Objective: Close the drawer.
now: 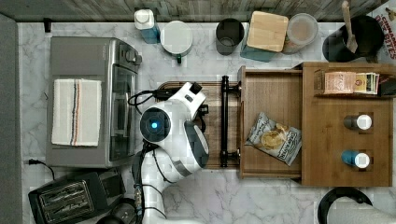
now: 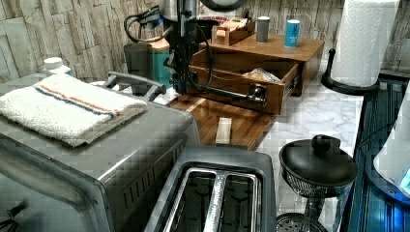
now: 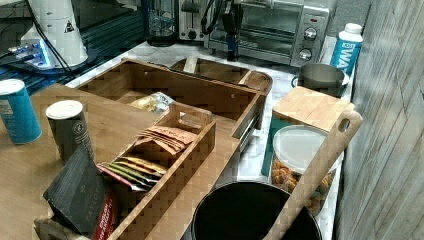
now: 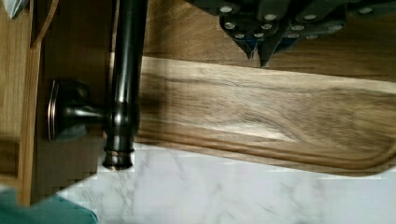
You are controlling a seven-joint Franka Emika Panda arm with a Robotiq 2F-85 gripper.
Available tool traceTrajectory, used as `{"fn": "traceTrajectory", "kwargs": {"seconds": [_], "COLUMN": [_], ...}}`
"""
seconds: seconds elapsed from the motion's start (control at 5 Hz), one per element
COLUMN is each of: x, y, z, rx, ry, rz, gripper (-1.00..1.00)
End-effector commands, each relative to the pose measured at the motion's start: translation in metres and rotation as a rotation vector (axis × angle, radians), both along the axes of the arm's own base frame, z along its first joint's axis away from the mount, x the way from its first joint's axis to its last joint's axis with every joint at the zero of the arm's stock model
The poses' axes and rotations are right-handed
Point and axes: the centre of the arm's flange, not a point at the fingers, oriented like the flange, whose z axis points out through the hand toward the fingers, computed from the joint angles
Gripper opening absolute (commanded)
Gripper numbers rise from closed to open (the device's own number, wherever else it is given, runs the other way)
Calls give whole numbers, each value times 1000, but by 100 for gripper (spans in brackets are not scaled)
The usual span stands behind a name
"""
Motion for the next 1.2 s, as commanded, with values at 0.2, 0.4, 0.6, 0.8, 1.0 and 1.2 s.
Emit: {"fn": "traceTrajectory", "kwargs": {"seconds": [0.2, 0.4, 0.6, 0.8, 1.0, 1.2], "x": [2, 2, 1, 6, 7, 8], "y": [-42, -53, -64, -76, -90, -105], "z": [-44, -52, -46, -45, -39, -25], "rx": [54, 52, 59, 63, 64, 37], "ry": [117, 96, 101, 113, 126, 120], "rz": [-215, -197, -185, -182, -183, -159], "gripper": [-100, -100, -100, -100, -100, -100]}}
